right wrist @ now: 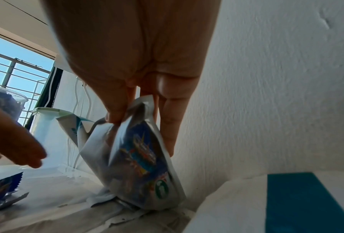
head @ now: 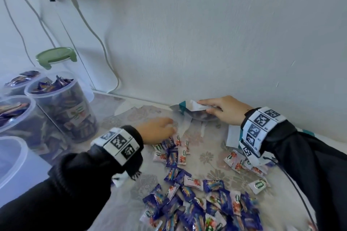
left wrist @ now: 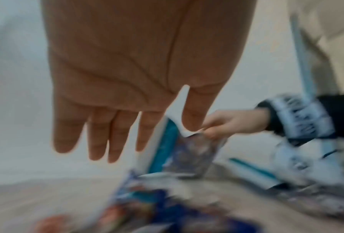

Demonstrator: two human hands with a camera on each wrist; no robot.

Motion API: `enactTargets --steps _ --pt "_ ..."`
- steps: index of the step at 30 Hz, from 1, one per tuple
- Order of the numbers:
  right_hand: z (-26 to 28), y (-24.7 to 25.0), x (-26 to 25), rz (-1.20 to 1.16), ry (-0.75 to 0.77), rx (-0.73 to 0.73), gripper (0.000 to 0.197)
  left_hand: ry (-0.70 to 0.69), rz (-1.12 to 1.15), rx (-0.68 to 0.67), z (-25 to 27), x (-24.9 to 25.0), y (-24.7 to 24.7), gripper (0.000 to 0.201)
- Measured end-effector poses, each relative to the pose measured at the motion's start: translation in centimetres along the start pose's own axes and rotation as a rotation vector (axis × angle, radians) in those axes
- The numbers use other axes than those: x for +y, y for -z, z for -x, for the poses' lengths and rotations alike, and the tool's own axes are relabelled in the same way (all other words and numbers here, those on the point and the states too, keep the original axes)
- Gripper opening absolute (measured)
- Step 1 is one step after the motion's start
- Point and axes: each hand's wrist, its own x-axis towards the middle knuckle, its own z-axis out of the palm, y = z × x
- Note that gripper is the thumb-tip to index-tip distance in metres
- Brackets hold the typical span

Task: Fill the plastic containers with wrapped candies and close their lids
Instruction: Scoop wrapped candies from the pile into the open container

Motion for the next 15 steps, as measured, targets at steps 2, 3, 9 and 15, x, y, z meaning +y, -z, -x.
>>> enactTargets --steps 2,3,9,15 --pt "-0.2 0.0 -0.2 0.002 -0.017 0.021 0.04 0.179 -0.148 0.034 -1.7 -2.5 0.6 0.066" --pt "-0.4 -0.1 -0.3 0.002 -0.024 0.03 0.04 0.234 -0.164 -0.006 -2.4 -3.4 0.7 0.07" --pt "-1.0 0.1 -0.9 0.019 -0.053 0.042 0.04 0.049 -0.161 -0.272 -3.2 -1.5 -2.3 0.069" --pt "-0.4 -0.3 -1.3 0.023 -0.06 0.049 0.039 -0.123 -0.309 -0.318 -0.6 2.9 -6.7 0.063"
